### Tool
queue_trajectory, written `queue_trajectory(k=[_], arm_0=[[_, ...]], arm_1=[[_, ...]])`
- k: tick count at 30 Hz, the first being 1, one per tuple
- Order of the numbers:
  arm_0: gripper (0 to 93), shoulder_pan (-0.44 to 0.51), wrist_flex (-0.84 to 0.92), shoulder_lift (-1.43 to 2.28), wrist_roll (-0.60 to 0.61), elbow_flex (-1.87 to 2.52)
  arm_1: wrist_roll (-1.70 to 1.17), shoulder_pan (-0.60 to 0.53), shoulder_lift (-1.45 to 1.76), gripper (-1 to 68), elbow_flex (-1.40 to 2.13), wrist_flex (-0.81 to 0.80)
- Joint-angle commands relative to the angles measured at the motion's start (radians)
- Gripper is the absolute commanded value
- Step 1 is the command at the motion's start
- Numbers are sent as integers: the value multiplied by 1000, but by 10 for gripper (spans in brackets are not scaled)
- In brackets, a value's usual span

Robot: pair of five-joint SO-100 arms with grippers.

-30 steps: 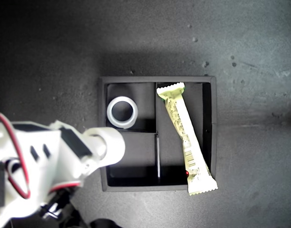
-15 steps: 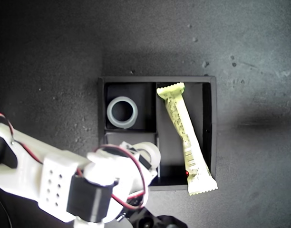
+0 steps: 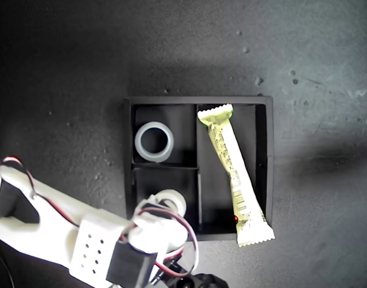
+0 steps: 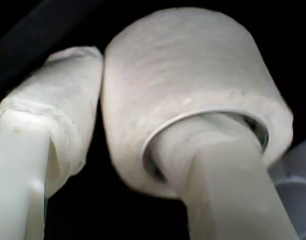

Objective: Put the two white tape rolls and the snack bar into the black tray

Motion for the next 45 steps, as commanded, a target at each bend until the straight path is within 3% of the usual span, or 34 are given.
queue_trajectory(k=[1,4,11,18,22,31,38,45], arm_0=[[157,14,17,41,-15,14],[213,28,17,87,-18,66],[223,12,17,299,14,265],[134,-75,17,831,91,634],[54,-95,-5,1166,57,930],[1,-132,-388,1755,-2,1812],[1,-172,-557,1809,0,2097],[1,-221,-657,2086,3,2391]], arm_1=[[12,-6,34,-5,5,-21],[12,0,89,-5,25,-18],[-5,8,114,-5,26,3],[-15,28,259,-5,135,49],[-26,43,360,-5,247,86],[-115,61,360,-5,430,25],[-153,71,360,-5,578,-14],[-126,97,360,-5,580,110]])
